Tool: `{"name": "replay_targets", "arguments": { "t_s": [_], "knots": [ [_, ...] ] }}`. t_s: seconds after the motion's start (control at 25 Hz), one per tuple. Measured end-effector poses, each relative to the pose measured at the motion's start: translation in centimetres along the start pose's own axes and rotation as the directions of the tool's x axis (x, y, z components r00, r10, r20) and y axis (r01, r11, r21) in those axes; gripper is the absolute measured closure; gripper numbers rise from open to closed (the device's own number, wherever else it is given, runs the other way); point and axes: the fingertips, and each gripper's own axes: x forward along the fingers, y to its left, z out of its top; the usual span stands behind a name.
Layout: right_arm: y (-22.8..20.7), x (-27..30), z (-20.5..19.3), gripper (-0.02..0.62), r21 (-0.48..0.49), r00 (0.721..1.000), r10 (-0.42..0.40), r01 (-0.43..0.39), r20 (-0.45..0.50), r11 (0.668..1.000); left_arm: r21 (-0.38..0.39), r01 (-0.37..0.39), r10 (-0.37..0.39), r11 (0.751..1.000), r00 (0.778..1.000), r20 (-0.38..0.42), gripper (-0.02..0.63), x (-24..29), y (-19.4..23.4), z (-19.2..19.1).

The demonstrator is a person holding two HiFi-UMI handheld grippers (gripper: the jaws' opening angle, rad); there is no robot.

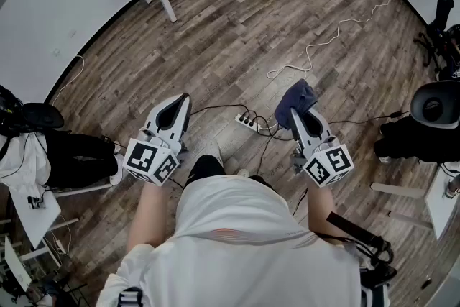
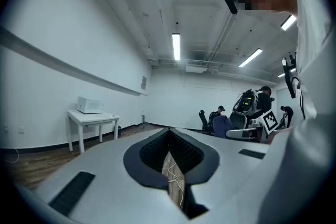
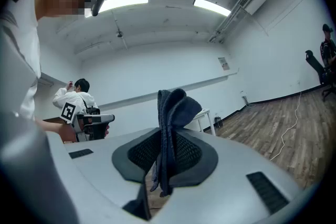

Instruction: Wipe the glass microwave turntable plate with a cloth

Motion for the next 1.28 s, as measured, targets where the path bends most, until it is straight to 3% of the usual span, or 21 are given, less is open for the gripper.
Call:
{"name": "replay_targets", "arguments": {
  "t_s": [0.2,0.4,0.6,0.76,0.96,1.28],
  "knots": [
    [-2.6,2.8,-0.2,0.534,0.009,1.0,0.011,-0.011,0.004,1.0,0.05,0.058,-0.057,0.997,0.998,-0.014,0.597,5.4,1.0,-0.3],
    [-7.4,6.9,0.6,0.534,-0.012,0.999,-0.039,0.039,-0.024,0.999,0.027,0.121,-0.12,0.992,0.993,-0.02,0.596,12.7,4.0,-0.9],
    [-10.9,14.5,2.0,0.534,-0.031,0.996,-0.073,0.072,-0.045,0.997,0.01,0.162,-0.162,0.987,0.987,0.002,0.595,19.6,9.9,0.5],
    [-12.0,22.7,4.1,0.534,-0.029,0.998,-0.052,0.051,-0.036,0.998,0.01,0.18,-0.18,0.984,0.984,-0.005,0.596,23.8,15.6,2.0],
    [-13.1,29.2,5.6,0.534,-0.03,0.999,-0.032,0.031,-0.009,0.999,0.046,0.177,-0.177,0.983,0.984,0.001,0.596,27.7,21.1,3.4],
    [-17.2,35.1,7.0,0.534,-0.037,0.999,-0.028,0.027,-0.029,0.999,0.011,0.136,-0.136,0.991,0.991,0.006,0.596,33.0,25.6,4.2]
  ]
}}
